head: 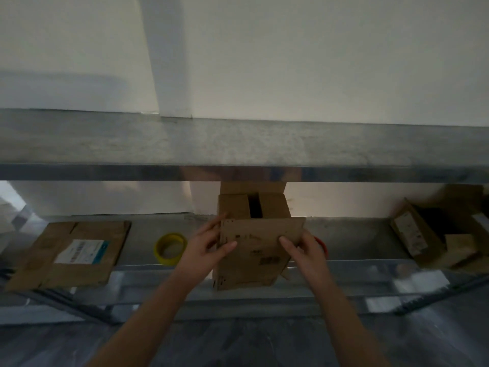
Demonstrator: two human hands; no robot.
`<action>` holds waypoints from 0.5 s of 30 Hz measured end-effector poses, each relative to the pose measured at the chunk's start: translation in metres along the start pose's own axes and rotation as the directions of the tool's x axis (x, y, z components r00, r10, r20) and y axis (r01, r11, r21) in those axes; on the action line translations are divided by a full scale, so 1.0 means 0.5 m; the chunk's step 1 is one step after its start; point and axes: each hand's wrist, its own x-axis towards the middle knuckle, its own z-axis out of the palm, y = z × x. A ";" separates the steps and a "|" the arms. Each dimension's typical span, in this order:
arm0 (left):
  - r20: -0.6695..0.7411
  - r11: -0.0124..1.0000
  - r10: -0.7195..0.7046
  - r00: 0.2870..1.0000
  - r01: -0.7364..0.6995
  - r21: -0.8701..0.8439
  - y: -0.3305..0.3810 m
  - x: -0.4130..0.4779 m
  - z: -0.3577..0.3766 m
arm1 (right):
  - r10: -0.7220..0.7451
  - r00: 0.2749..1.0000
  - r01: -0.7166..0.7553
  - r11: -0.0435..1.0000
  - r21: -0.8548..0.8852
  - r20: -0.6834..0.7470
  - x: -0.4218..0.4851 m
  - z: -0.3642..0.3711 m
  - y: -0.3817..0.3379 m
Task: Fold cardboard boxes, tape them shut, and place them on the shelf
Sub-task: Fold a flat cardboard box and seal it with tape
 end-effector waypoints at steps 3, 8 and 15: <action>-0.023 0.999 -0.029 0.999 0.028 -0.045 0.017 0.004 0.015 | -0.031 0.999 0.030 0.999 -0.021 -0.025 0.012 -0.013 0.004; -0.103 0.981 -0.179 0.978 0.170 -0.094 -0.043 0.010 0.054 | 0.020 0.993 -0.013 0.998 -0.059 0.119 0.019 -0.020 0.065; -0.026 0.954 -0.244 0.969 0.245 0.171 -0.041 0.112 0.015 | 0.206 0.972 -0.195 0.975 -0.103 0.111 0.102 -0.030 0.036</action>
